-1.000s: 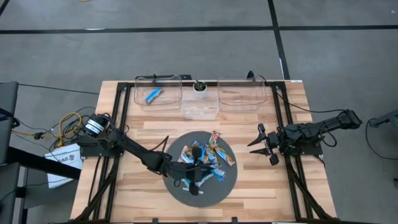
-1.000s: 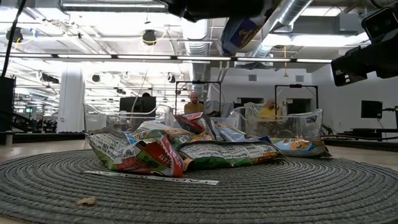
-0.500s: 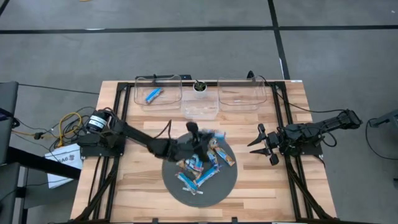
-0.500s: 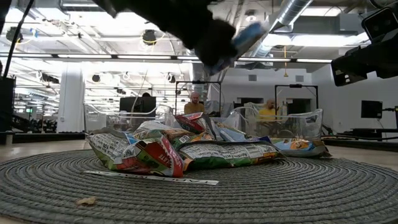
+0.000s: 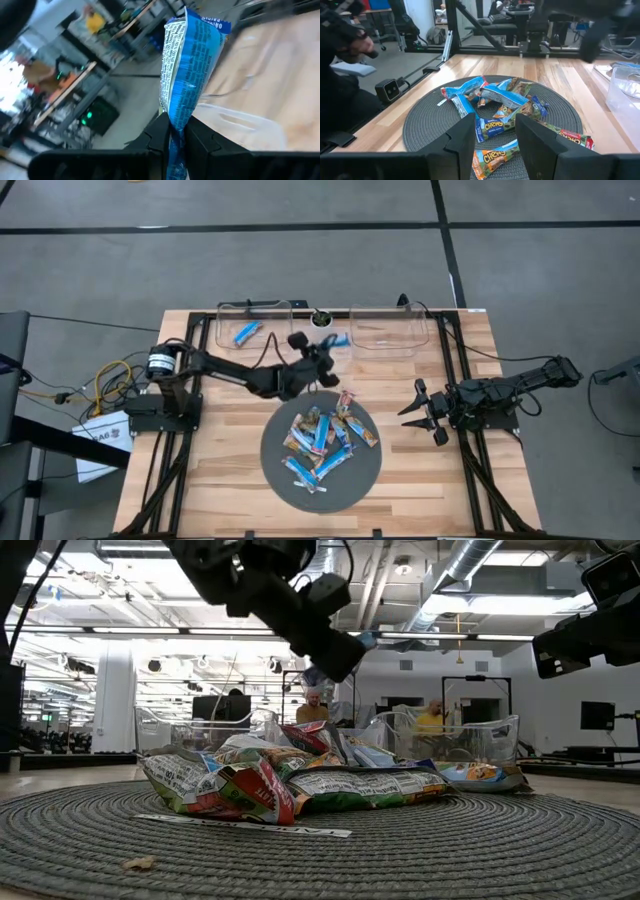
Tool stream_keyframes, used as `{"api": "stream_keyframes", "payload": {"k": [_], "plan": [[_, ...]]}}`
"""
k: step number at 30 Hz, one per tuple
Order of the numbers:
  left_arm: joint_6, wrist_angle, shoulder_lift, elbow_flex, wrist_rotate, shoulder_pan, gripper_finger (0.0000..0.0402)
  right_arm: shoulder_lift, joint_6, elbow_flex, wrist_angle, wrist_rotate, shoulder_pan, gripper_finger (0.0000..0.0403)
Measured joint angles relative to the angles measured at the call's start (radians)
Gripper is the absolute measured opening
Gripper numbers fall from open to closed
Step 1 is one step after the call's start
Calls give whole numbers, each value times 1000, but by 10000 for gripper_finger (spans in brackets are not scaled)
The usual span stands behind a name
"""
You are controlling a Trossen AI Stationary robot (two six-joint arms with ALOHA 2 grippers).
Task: Pick and place Granola Bars by type
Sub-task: Put the blue granola bar into the white bin
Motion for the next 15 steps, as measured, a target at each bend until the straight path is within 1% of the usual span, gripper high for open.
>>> {"api": "stream_keyframes", "payload": {"k": [3,8,15], "plan": [[-74,-2,0,0,0,40,34,0,0,0,0,0,0,134],[-260,-45,0,0,28,84,34,0,0,0,0,0,0,133],[-480,-174,0,1,163,132,34,0,0,0,0,0,0,134]]}}
